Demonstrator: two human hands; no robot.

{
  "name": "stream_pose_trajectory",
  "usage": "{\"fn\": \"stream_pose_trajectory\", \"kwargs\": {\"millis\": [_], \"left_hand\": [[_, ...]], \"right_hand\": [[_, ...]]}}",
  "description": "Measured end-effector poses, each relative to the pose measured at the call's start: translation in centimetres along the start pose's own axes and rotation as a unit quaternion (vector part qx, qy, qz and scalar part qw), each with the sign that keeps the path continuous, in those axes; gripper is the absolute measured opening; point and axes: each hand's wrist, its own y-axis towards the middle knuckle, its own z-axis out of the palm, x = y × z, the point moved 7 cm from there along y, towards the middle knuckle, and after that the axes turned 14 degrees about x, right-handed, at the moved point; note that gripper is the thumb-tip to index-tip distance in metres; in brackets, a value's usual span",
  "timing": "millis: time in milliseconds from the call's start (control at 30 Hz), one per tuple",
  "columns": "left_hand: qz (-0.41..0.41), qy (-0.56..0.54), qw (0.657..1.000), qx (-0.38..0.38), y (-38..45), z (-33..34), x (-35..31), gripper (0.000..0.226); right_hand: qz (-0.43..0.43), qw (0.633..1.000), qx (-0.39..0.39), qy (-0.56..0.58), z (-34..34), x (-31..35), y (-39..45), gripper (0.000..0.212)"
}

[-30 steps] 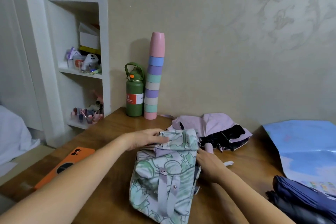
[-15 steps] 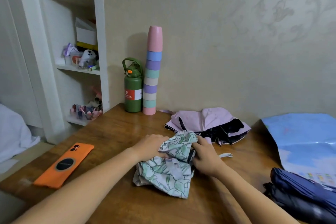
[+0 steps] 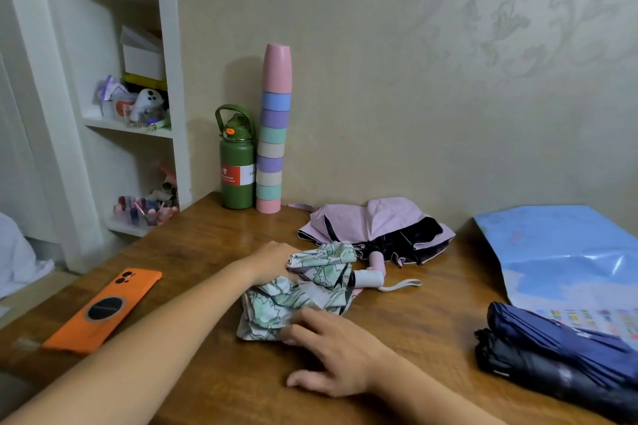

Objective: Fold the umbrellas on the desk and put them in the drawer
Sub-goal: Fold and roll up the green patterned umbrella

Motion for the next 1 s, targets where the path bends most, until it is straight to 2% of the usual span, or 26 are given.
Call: {"fn": "stream_pose_trajectory", "kwargs": {"millis": [100, 200, 267, 333, 433, 500, 600, 667, 733, 900, 1000], "left_hand": [[0.0, -0.014, 1.0, -0.004, -0.4, 0.3, 0.1, 0.037], [0.002, -0.024, 1.0, 0.005, -0.8, 0.8, 0.1, 0.038], [0.0, -0.035, 0.999, 0.024, -1.2, 1.0, 0.1, 0.039], [-0.002, -0.097, 0.994, 0.043, -1.8, 0.9, 0.2, 0.048], [0.015, -0.309, 0.95, 0.043, -3.5, 0.0, -0.5, 0.075], [0.025, -0.341, 0.937, 0.066, -4.8, -0.3, -1.4, 0.07], [0.043, -0.208, 0.969, 0.128, -5.6, 0.0, -2.0, 0.077], [0.008, -0.141, 0.984, 0.107, -5.3, -0.2, -1.4, 0.065], [0.002, -0.116, 0.991, 0.069, -4.9, -0.6, -1.4, 0.052], [-0.001, -0.158, 0.987, -0.004, -4.9, -1.5, -1.4, 0.034], [-0.013, -0.222, 0.975, -0.014, -4.4, -1.3, -0.7, 0.029]], "right_hand": [[0.015, 0.996, -0.047, -0.07, -0.4, -1.5, -0.1, 0.041], [0.025, 0.98, -0.085, -0.177, -1.5, -1.9, -0.1, 0.048], [0.031, 0.975, -0.094, -0.198, -2.4, -2.1, 0.4, 0.045], [0.045, 0.975, -0.125, -0.179, -3.5, -2.3, 1.2, 0.035], [0.09, 0.975, -0.175, -0.105, -5.7, -3.2, 2.4, 0.024], [0.125, 0.97, -0.197, -0.072, -7.2, -4.2, 2.8, 0.029], [0.172, 0.959, -0.225, 0.008, -8.7, -6.2, 3.3, 0.026], [0.195, 0.958, -0.21, 0.032, -9.3, -6.9, 3.8, 0.026], [0.182, 0.957, -0.222, 0.026, -10.2, -6.6, 3.9, 0.027], [0.172, 0.944, -0.282, -0.012, -11.4, -6.1, 4.0, 0.022], [0.139, 0.919, -0.351, -0.111, -11.4, -4.8, 3.2, 0.015]]}}
